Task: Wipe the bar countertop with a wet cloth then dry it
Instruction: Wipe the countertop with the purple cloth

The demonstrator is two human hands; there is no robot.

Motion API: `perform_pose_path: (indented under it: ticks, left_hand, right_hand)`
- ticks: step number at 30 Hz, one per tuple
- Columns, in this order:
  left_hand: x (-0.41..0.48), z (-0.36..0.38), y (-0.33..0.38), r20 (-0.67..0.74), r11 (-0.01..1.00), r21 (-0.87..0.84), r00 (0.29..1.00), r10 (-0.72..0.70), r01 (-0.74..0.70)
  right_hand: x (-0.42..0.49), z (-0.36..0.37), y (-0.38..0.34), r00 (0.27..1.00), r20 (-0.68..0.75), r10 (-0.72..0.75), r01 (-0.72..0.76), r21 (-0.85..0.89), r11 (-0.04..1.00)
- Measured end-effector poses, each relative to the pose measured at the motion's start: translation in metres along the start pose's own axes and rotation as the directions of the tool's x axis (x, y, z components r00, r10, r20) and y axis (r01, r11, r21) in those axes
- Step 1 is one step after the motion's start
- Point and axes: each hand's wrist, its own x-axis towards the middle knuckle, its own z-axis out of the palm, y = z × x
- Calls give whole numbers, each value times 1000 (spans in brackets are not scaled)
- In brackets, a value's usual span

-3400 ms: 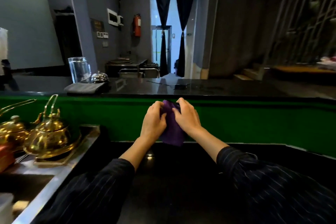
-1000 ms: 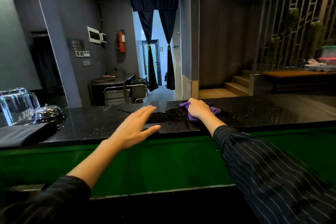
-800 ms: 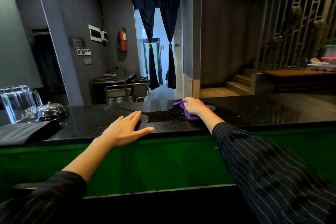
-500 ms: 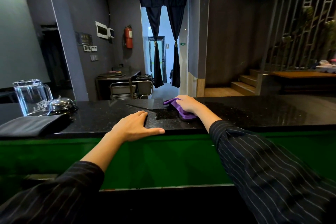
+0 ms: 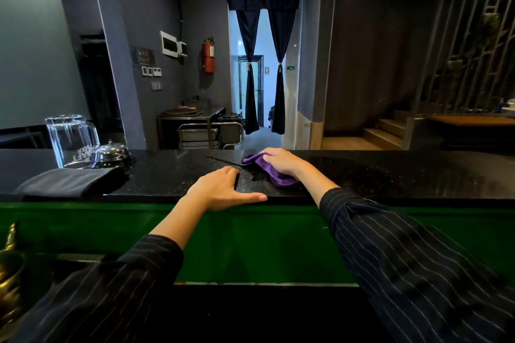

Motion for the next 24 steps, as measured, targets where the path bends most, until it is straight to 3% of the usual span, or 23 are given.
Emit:
perform_pose_path:
  ticks: [6, 12, 14, 17, 20, 24]
  left_hand:
    - [1, -1, 0, -8, 1000, -11, 1000, 14, -15]
    - [-1, -2, -1, -66, 992, -127, 998, 6, -15]
    - [1, -4, -11, -81, 976, -217, 997, -16, -1]
    - [-1, -9, -39, -37, 985, -175, 999, -7, 0]
    - [0, -7, -56, -48, 995, -96, 999, 10, -15]
    - [9, -2, -56, -91, 993, -114, 996, 22, -32]
  right_hand:
    - [7, 14, -14, 998, 56, -33, 35, -44, 998]
    - [5, 30, -23, 992, 129, 3, 40, -331, 943]
    - [3, 29, -19, 988, 156, -9, 64, -354, 933]
    - [3, 23, -11, 987, 161, -5, 61, -342, 938]
    - [14, 21, -3, 993, 103, 52, -17, -316, 949]
    - [34, 25, -5, 987, -100, 122, -143, -240, 960]
